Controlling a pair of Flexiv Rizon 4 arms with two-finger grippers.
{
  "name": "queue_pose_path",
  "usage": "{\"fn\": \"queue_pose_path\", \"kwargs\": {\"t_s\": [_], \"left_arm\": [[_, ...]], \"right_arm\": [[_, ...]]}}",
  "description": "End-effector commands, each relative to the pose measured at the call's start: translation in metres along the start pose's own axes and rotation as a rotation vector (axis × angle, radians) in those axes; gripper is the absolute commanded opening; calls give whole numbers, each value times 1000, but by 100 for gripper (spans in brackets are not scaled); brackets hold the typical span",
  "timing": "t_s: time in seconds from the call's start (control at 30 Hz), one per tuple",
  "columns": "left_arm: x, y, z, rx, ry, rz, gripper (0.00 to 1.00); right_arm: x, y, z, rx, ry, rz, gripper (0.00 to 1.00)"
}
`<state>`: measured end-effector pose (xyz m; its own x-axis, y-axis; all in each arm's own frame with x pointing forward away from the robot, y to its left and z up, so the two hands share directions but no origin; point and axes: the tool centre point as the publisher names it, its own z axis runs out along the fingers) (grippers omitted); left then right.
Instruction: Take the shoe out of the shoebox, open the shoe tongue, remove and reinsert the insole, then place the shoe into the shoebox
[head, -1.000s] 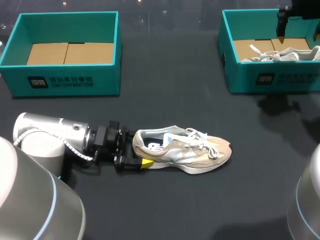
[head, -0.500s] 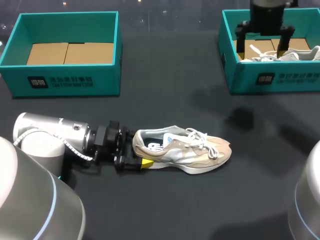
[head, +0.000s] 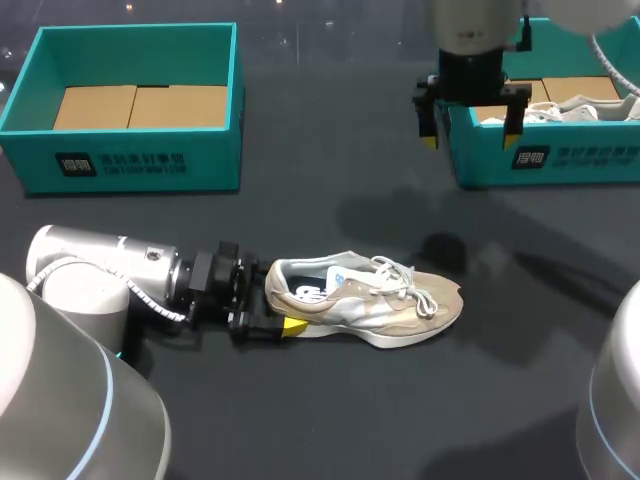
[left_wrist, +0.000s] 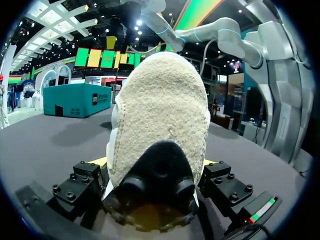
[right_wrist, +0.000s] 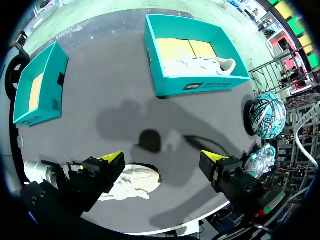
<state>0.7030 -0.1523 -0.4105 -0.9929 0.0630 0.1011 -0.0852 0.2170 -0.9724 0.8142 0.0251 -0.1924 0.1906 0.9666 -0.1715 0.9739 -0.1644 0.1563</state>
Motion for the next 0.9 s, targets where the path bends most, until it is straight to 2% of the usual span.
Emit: {"fn": "queue_pose_path", "kwargs": {"t_s": [0.03,0.13,0.2,0.3,0.53,0.67,0.9], "left_arm": [[-1,3,1,-1,-2,0,0],[-1,3,1,-1,-2,0,0],[-1,3,1,-1,-2,0,0],[-1,3,1,-1,-2,0,0],[-1,3,1,-1,-2,0,0],[-1,3,1,-1,-2,0,0],[-1,3,1,-1,-2,0,0]], "right_arm": [[0,1,0,1,0,0,100],[0,1,0,1,0,0,100],[5,-7,-3,-26,-12,-7,100],[22,-27,-4,-10,-63,-4,100],[64,-82,2,-18,-63,-61,100],[75,-117,8,-13,-37,-68,100],[75,-117,8,-13,-37,-68,100]]}}
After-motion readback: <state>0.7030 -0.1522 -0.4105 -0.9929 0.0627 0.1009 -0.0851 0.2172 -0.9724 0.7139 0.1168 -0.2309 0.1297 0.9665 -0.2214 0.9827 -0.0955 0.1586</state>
